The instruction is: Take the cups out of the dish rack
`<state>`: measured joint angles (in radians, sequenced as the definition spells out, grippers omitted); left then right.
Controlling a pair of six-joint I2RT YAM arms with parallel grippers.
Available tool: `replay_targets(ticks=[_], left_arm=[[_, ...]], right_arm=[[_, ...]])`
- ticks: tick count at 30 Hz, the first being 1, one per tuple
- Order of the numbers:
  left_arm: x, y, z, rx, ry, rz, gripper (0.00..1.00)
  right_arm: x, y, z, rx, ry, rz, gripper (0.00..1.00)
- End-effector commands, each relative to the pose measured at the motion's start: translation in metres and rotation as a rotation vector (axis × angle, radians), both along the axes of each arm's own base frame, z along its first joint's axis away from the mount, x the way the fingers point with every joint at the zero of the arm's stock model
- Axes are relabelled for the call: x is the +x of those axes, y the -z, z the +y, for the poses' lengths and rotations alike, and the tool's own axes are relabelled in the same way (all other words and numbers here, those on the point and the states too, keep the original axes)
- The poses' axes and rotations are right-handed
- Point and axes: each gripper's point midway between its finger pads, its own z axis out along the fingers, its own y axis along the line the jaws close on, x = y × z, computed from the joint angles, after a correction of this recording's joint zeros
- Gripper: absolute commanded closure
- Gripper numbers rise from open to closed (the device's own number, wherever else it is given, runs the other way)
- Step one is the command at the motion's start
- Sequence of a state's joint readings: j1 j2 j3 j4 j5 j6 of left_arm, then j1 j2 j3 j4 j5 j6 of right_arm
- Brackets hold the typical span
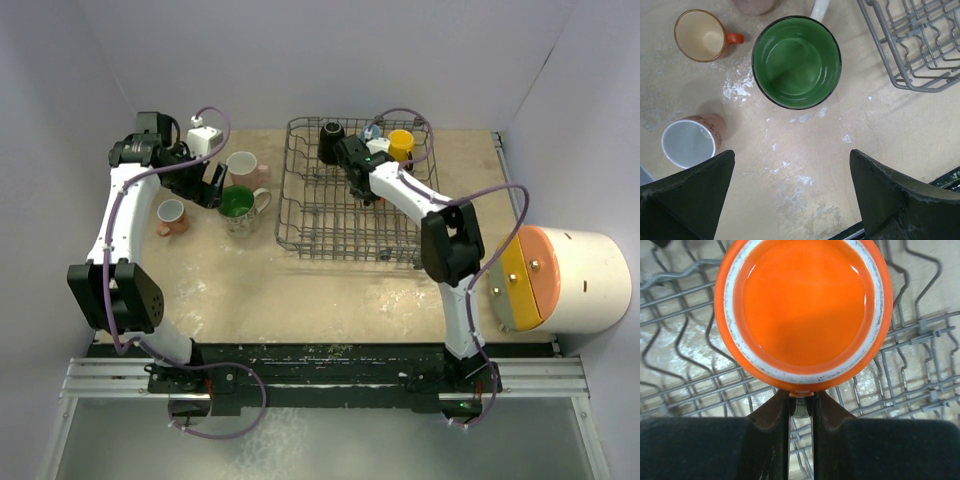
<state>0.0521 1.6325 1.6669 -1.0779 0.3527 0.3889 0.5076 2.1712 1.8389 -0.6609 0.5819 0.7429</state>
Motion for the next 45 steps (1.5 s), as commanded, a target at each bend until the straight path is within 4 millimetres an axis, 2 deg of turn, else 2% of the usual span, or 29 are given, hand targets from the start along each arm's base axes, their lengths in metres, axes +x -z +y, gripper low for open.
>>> replay_targets(ticks=[1, 6, 8, 10, 11, 17, 22, 23, 24, 29, 32, 38, 41, 45], left_arm=[[0.0, -0.032, -0.015, -0.046, 0.103, -0.174, 0.01], [0.006, -0.047, -0.022, -0.06, 0.17, -0.28, 0.01], [0.01, -0.049, -0.028, -0.087, 0.191, -0.286, 0.01], [0.01, -0.051, -0.034, -0.114, 0.227, -0.298, 0.01], [0.009, -0.052, -0.038, -0.125, 0.256, -0.311, 0.01], [-0.023, -0.052, -0.07, -0.201, 0.553, -0.412, 0.01], [-0.038, -0.055, -0.086, -0.2, 0.649, -0.418, 0.01], [-0.04, -0.057, -0.088, -0.204, 0.66, -0.425, 0.01], [-0.043, -0.059, -0.09, -0.209, 0.673, -0.434, 0.0], [-0.06, -0.061, -0.093, -0.173, 0.779, -0.517, 0.03], [-0.07, -0.067, -0.093, -0.129, 0.839, -0.569, 0.05], [-0.092, -0.075, -0.098, -0.09, 0.96, -0.678, 0.11], [-0.092, -0.081, -0.099, -0.064, 0.963, -0.741, 0.15], [-0.092, -0.1, -0.101, -0.056, 0.941, -0.82, 0.22]], right_arm=[[0.023, -0.124, 0.0, 0.076, -0.012, -0.288, 1.0], [0.018, -0.164, 0.013, 0.174, -0.069, -0.328, 1.0], [0.01, -0.173, 0.025, 0.241, -0.116, -0.315, 1.0], [-0.002, -0.182, 0.047, 0.345, -0.203, -0.301, 1.0], [-0.01, -0.192, 0.06, 0.419, -0.264, -0.305, 1.0], [-0.062, -0.221, 0.137, 0.831, -0.611, -0.23, 1.0], [-0.119, -0.254, 0.186, 1.175, -0.779, -0.24, 1.0], [-0.131, -0.249, 0.192, 1.237, -0.787, -0.226, 1.0], [-0.141, -0.256, 0.198, 1.309, -0.806, -0.23, 1.0], [-0.186, -0.27, 0.215, 1.61, -0.846, -0.19, 1.0], [-0.204, -0.274, 0.218, 1.72, -0.864, -0.17, 1.0], [-0.229, -0.279, 0.226, 1.839, -0.885, -0.156, 1.0], [-0.243, -0.273, 0.231, 1.899, -0.884, -0.13, 1.0], [-0.256, -0.27, 0.235, 1.955, -0.874, -0.109, 1.0]])
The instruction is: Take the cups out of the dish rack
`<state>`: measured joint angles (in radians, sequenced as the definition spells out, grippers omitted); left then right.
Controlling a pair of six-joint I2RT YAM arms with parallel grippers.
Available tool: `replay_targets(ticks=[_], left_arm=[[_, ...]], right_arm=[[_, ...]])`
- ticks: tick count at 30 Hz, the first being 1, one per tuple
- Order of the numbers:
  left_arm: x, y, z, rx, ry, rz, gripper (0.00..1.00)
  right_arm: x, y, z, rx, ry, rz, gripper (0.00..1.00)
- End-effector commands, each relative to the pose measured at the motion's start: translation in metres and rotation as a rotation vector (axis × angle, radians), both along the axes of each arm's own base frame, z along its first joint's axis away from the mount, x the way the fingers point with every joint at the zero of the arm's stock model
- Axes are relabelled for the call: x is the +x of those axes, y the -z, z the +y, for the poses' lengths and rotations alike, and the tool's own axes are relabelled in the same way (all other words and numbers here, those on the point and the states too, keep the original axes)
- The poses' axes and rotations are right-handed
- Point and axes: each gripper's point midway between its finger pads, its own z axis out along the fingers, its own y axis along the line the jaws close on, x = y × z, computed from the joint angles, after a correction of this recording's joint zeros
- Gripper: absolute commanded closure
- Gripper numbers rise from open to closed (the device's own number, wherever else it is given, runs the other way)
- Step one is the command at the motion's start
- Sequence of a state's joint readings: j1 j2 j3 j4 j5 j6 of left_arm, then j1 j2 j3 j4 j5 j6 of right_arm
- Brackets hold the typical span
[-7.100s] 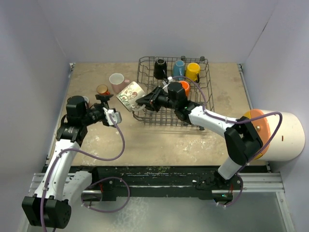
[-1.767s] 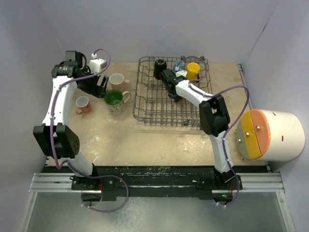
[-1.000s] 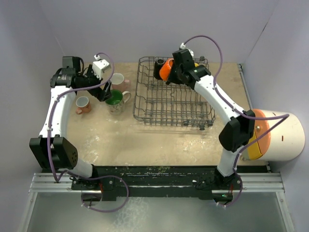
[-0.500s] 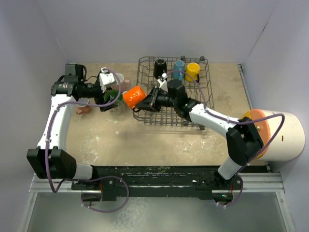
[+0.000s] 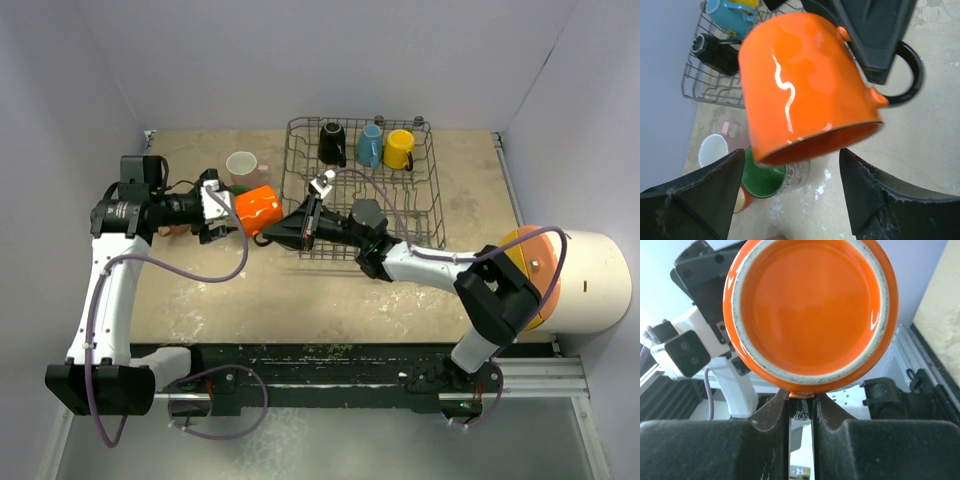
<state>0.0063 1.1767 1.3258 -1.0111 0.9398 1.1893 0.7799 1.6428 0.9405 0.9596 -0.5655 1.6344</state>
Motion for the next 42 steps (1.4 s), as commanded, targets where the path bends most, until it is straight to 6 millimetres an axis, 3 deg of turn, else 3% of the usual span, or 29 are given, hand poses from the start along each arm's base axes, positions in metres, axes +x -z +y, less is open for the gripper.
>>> replay_targets(ticks=[1, 5, 12, 14, 15, 16, 17, 20, 25, 28, 31, 32, 35, 37, 38, 42], left_arm=[[-0.001, -0.035, -0.011, -0.064, 0.05, -0.155, 0.24], [-0.007, -0.053, -0.016, -0.113, 0.061, -0.175, 0.35], [-0.013, -0.059, -0.02, -0.147, 0.07, -0.155, 0.61], [-0.014, -0.063, -0.022, -0.166, 0.07, -0.15, 0.73], [-0.014, -0.065, -0.022, -0.176, 0.066, -0.148, 0.82], [-0.015, -0.068, -0.022, -0.189, 0.056, -0.139, 0.98], [-0.013, -0.07, -0.023, -0.2, 0.045, -0.14, 1.0], [-0.012, -0.071, -0.022, -0.21, 0.025, -0.139, 1.0], [0.009, -0.051, -0.005, -0.144, -0.104, -0.079, 1.0], [0.033, -0.029, 0.02, -0.027, -0.241, -0.036, 1.0], [0.047, -0.01, 0.047, 0.111, -0.354, 0.026, 1.0], [0.052, -0.008, 0.057, 0.154, -0.394, 0.03, 1.0], [0.062, 0.01, 0.085, 0.274, -0.511, 0.079, 1.0], [0.067, 0.029, 0.104, 0.351, -0.6, 0.139, 1.0], [0.068, 0.039, 0.115, 0.386, -0.655, 0.183, 1.0], [0.062, 0.075, 0.132, 0.414, -0.732, 0.37, 1.0]], right_arm=[[-0.028, -0.062, -0.007, 0.254, -0.032, -0.107, 1.0], [-0.038, -0.067, -0.003, 0.301, -0.05, -0.097, 1.0], [-0.048, -0.089, 0.001, 0.423, -0.07, -0.095, 1.0], [-0.051, -0.094, 0.004, 0.447, -0.084, -0.092, 1.0], [-0.051, -0.096, 0.007, 0.455, -0.088, -0.09, 1.0], [-0.052, -0.098, 0.008, 0.459, -0.091, -0.087, 1.0], [-0.051, -0.099, 0.009, 0.462, -0.089, -0.085, 0.98], [-0.051, -0.096, 0.012, 0.439, -0.095, -0.071, 0.83], [-0.041, -0.075, 0.003, 0.336, -0.054, -0.053, 0.31], [-0.025, -0.054, -0.015, 0.237, 0.01, -0.043, 0.13], [-0.003, -0.029, -0.037, 0.06, 0.103, -0.055, 0.05], [0.007, -0.01, -0.045, -0.051, 0.141, -0.024, 0.03], [0.03, 0.009, -0.079, -0.298, 0.27, -0.056, 0.0], [0.041, 0.015, -0.104, -0.445, 0.353, -0.081, 0.0], [0.046, 0.008, -0.115, -0.503, 0.392, -0.12, 0.0], [0.053, 0.002, -0.146, -0.63, 0.485, -0.15, 0.0]])
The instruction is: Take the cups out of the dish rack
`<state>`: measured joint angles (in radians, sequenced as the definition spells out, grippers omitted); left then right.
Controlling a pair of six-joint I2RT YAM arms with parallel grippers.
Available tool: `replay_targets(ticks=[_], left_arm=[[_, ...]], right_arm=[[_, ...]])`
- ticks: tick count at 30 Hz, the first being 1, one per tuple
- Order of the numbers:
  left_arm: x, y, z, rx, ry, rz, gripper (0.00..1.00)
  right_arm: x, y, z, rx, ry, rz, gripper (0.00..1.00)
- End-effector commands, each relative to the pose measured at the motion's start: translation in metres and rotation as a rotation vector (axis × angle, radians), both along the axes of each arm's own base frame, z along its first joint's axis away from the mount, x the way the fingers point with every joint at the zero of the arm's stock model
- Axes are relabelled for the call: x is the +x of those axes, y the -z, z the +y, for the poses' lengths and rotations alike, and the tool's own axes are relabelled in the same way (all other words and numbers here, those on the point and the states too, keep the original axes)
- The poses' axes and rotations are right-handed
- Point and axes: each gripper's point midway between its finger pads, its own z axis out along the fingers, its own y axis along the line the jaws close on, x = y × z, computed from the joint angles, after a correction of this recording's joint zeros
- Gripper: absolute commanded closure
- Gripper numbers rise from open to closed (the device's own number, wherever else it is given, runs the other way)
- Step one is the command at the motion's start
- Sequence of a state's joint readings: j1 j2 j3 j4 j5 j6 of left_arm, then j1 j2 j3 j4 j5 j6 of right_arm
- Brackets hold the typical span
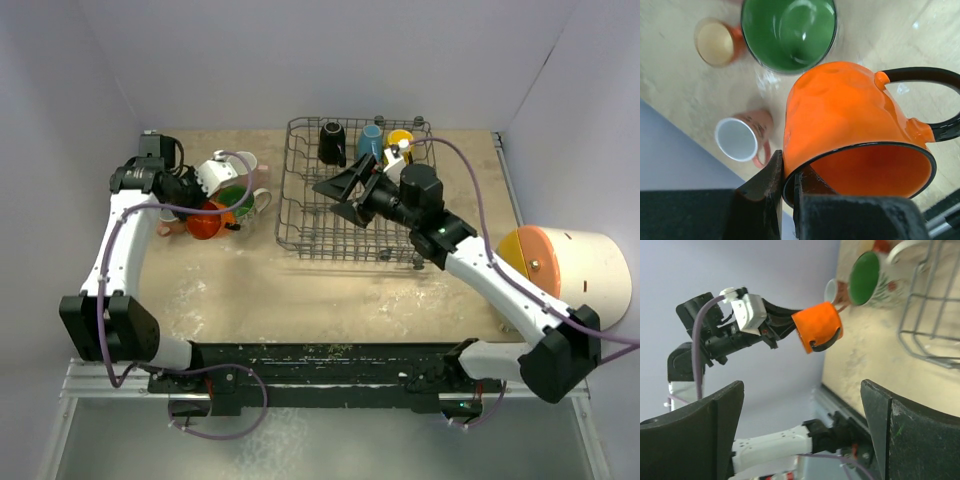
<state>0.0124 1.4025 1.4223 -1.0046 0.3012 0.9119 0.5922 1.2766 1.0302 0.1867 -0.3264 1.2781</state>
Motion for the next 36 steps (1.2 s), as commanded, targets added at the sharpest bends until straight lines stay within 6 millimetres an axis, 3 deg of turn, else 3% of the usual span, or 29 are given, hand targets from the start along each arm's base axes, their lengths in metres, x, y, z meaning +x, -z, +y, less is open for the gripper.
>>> replay_targets(ticks=[1, 9, 15, 19, 25, 29, 31, 33, 34, 36], left_arm=[[0.001, 0.015, 0.033, 0.047, -0.186, 0.105, 1.0], [0.012, 0.074, 0.057, 0.093, -0.312, 0.27, 1.0], [0.015, 0.115, 0.07, 0.145, -0.339, 0.337, 1.0], [0.018, 0.129, 0.079, 0.183, -0.348, 0.348, 1.0], [0.022, 0.134, 0.08, 0.191, -0.347, 0.365, 1.0], [0.027, 0.127, 0.08, 0.18, -0.359, 0.342, 0.74], [0.028, 0.118, 0.076, 0.155, -0.353, 0.319, 0.53], [0.029, 0.105, 0.069, 0.117, -0.341, 0.298, 0.45], [0.029, 0.098, 0.066, 0.098, -0.334, 0.291, 0.33], [0.027, 0.083, 0.058, 0.054, -0.324, 0.274, 0.28]], right_arm=[[-0.002, 0.021, -0.045, -0.308, 0.099, -0.019, 0.0], [-0.006, 0.022, -0.072, -0.404, 0.187, -0.012, 0.0], [-0.008, 0.02, -0.077, -0.405, 0.202, -0.015, 0.0], [-0.007, 0.022, -0.079, -0.425, 0.206, -0.015, 0.0], [0.001, 0.024, -0.086, -0.488, 0.243, -0.015, 0.0], [0.015, 0.028, -0.096, -0.584, 0.284, -0.018, 0.0], [0.026, 0.028, -0.1, -0.647, 0.307, -0.024, 0.0], [0.041, 0.029, -0.105, -0.717, 0.327, -0.03, 0.0], [0.049, 0.032, -0.106, -0.75, 0.33, -0.032, 0.0], [0.069, 0.038, -0.107, -0.806, 0.33, -0.03, 0.0]])
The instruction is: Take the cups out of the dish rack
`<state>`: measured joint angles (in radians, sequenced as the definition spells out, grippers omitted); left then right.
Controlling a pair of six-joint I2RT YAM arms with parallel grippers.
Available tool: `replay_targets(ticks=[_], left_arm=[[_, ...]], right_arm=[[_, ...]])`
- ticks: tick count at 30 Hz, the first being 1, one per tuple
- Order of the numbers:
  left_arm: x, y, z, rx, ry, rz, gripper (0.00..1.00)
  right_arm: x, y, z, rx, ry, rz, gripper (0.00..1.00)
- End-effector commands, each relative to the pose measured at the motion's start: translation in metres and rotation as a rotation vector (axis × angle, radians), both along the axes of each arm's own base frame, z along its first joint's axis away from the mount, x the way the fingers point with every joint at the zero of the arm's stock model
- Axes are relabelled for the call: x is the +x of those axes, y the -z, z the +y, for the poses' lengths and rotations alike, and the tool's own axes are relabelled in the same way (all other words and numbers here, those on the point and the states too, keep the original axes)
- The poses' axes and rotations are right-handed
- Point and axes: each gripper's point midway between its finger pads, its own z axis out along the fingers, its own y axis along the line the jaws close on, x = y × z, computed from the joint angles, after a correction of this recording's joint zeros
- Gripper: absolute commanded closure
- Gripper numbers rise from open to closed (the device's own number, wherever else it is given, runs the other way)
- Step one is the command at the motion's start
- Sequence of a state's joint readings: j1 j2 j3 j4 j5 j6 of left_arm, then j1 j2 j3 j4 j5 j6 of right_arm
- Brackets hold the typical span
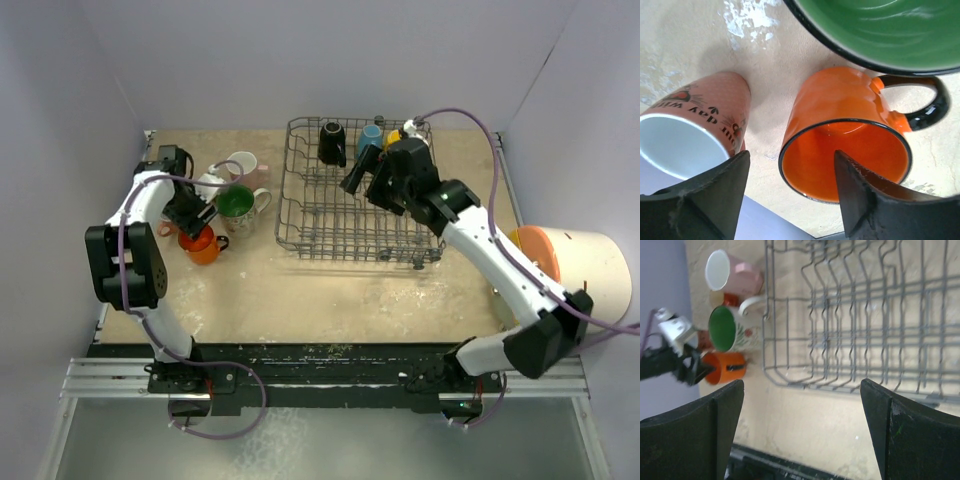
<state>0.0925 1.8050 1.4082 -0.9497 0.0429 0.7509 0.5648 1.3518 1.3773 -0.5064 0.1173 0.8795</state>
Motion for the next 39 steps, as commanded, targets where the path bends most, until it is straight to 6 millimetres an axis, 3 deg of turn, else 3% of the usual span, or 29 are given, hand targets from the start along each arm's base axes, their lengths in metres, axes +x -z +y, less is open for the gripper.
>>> replay_targets(ticks=[1, 2, 3, 8, 14, 18, 22, 28, 32, 39], left_arm=[[0.009, -0.059, -0.018, -0.105, 0.002, -0.145, 0.27], [0.007, -0.067, -0.023, -0.129, 0.005, -0.16, 0.26], [0.005, -0.074, -0.028, -0.153, 0.007, -0.171, 0.02], [-0.01, -0.107, -0.05, -0.266, 0.024, -0.207, 0.01], [-0.016, -0.136, -0.07, -0.374, 0.011, -0.267, 0.01], [-0.013, -0.152, -0.075, -0.407, -0.003, -0.317, 0.01], [-0.011, -0.159, -0.082, -0.449, -0.017, -0.32, 0.01], [-0.007, -0.155, -0.085, -0.479, -0.029, -0.296, 0.01], [-0.004, -0.15, -0.087, -0.491, -0.029, -0.284, 0.01], [-0.011, -0.153, -0.099, -0.555, -0.018, -0.253, 0.01]], right_arm=[[0.043, 0.0, -0.02, -0.183, 0.046, -0.034, 0.0], [0.053, -0.001, -0.022, -0.199, 0.053, -0.039, 0.0], [0.064, 0.0, -0.024, -0.224, 0.052, -0.044, 0.0], [0.125, 0.004, -0.014, -0.336, 0.011, -0.08, 0.0], [0.186, 0.055, -0.017, -0.442, 0.005, 0.007, 0.03], [0.211, 0.066, -0.01, -0.427, -0.037, -0.039, 0.06], [0.231, 0.092, 0.009, -0.43, -0.131, -0.045, 0.07], [0.258, 0.122, 0.024, -0.433, -0.173, -0.083, 0.1], [0.273, 0.137, 0.02, -0.436, -0.163, -0.102, 0.15], [0.296, 0.145, 0.027, -0.365, -0.156, -0.163, 0.24]])
